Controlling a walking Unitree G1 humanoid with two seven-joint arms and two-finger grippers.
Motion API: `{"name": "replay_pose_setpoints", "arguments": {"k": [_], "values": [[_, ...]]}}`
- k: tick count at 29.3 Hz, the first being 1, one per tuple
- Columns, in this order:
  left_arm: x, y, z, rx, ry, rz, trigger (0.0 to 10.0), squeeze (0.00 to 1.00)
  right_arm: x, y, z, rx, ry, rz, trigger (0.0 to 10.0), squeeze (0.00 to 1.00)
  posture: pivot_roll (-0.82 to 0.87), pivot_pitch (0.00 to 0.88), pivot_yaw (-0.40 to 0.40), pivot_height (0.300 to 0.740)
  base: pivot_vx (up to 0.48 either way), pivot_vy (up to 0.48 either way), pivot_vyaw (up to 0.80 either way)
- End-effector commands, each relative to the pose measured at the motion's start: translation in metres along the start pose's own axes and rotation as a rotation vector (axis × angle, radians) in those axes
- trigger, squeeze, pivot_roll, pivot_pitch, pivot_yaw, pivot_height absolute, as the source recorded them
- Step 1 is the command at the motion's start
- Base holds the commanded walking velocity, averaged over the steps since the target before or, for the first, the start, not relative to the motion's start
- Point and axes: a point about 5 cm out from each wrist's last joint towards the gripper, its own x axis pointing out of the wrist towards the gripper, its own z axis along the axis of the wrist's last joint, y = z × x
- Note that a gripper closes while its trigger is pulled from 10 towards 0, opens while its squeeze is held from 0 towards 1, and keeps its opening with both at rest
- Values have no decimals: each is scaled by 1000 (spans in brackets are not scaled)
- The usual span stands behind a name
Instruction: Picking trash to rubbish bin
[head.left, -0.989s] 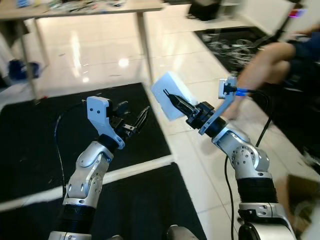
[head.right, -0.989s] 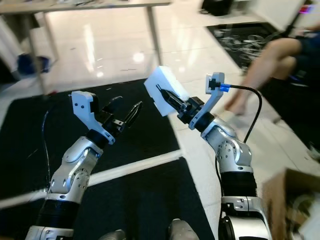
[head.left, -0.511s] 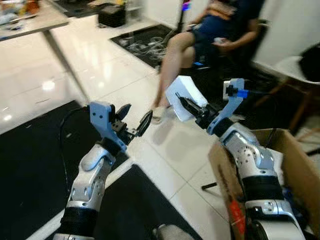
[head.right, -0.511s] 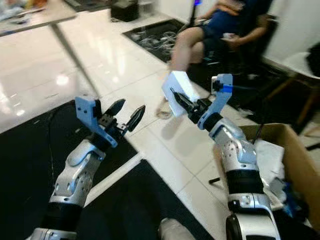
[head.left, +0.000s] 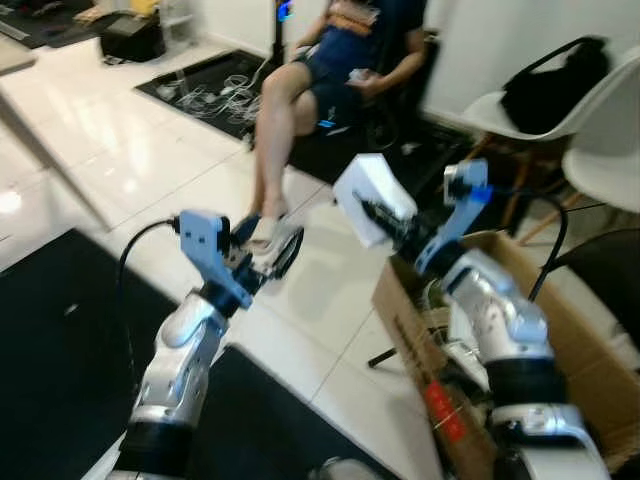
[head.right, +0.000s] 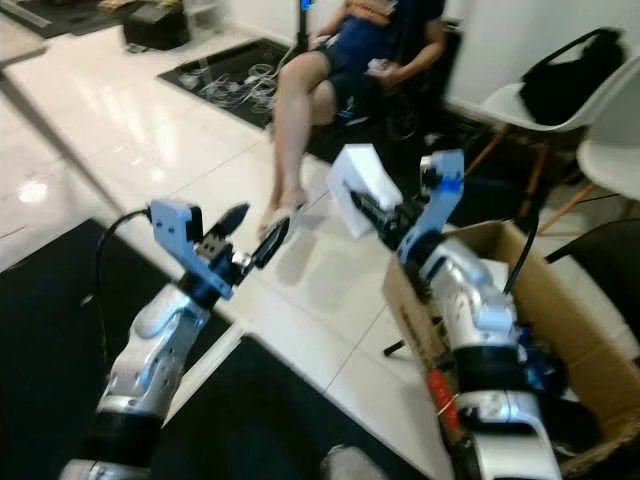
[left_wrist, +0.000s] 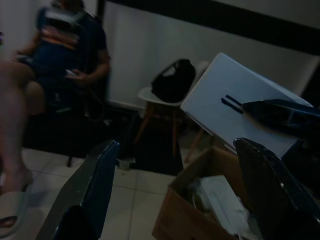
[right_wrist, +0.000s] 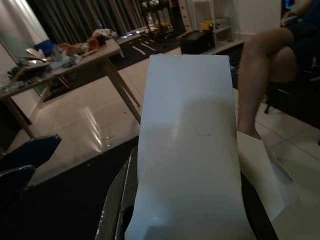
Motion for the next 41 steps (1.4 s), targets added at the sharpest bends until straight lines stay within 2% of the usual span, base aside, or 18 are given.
{"name": "replay_pose_setpoints", "arguments": {"k": [1, 12, 18, 23, 26, 36, 41], "values": [[-2, 1, -3, 10, 14, -6, 10000, 0, -1, -2, 0, -26, 5, -6, 10000, 0, -61, 0, -26, 740, 0, 0, -800], [-2, 1, -3, 10, 8, -8, 10000, 0, -4, -8, 1, -172, 60, -37, 10000, 0, -60, 0, -26, 740, 0, 0, -800], [-2, 1, -3, 11, 7, -9, 10000, 0, -9, -23, 7, -253, 87, -112, 10000, 0, -60, 0, -26, 740, 0, 0, -800], [-2, 1, -3, 13, 7, -10, 10000, 0, -19, -43, 14, -381, 158, -234, 10000, 0, -58, 0, -27, 740, 0, 0, -800], [-2, 1, -3, 13, 6, -11, 10000, 0, -20, -47, 15, -402, 178, -260, 10000, 0, -58, 0, -27, 740, 0, 0, -800], [-2, 1, -4, 11, 8, -12, 10000, 0, -23, -51, 11, -456, 247, -242, 10000, 0, -59, 0, -28, 740, 0, 0, -800], [-2, 1, -5, 9, 9, -13, 10000, 0, -26, -45, 5, -494, 276, -155, 10000, 0, -60, 0, -28, 740, 0, 0, -480]]}}
